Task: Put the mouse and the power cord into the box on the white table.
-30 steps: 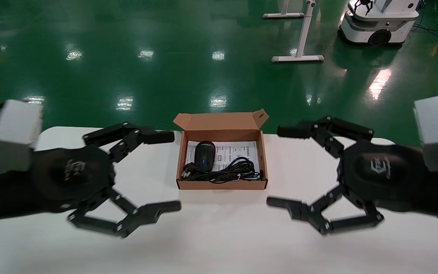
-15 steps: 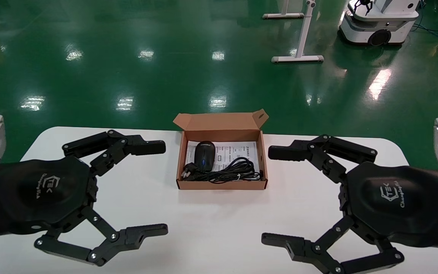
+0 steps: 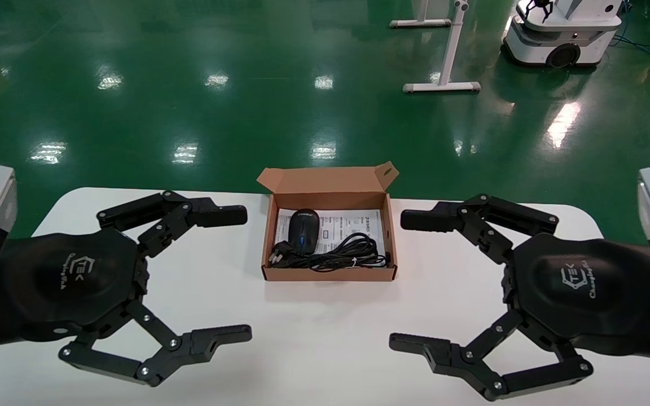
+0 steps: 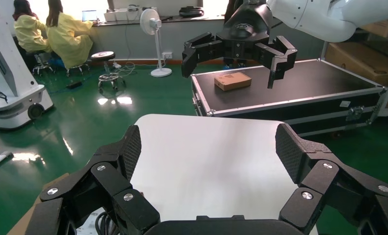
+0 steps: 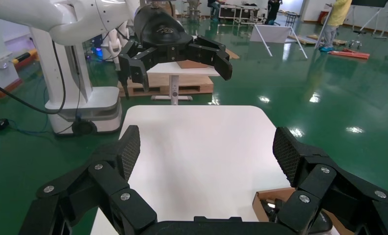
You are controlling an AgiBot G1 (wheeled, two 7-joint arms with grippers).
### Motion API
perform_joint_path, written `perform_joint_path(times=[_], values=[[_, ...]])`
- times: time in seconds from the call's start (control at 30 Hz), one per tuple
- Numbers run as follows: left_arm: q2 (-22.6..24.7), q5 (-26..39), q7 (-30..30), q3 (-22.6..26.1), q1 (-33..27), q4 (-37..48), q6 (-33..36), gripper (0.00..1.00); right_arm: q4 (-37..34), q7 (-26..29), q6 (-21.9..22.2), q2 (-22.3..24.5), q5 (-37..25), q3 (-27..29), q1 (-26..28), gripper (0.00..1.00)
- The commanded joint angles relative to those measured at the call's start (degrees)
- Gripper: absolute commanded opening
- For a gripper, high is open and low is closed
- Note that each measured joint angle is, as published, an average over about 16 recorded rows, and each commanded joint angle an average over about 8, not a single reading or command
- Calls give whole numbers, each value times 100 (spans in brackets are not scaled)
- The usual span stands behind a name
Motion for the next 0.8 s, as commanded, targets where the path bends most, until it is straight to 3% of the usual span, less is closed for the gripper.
perform_joint_path(times=[0.03, 0.8], values=[[5, 5, 2, 5, -5, 8, -2, 100, -12, -7, 0, -3, -9, -5, 9, 100], [20, 23, 9, 23, -23, 35, -11, 100, -49, -25, 5, -13, -36, -20, 38, 100]])
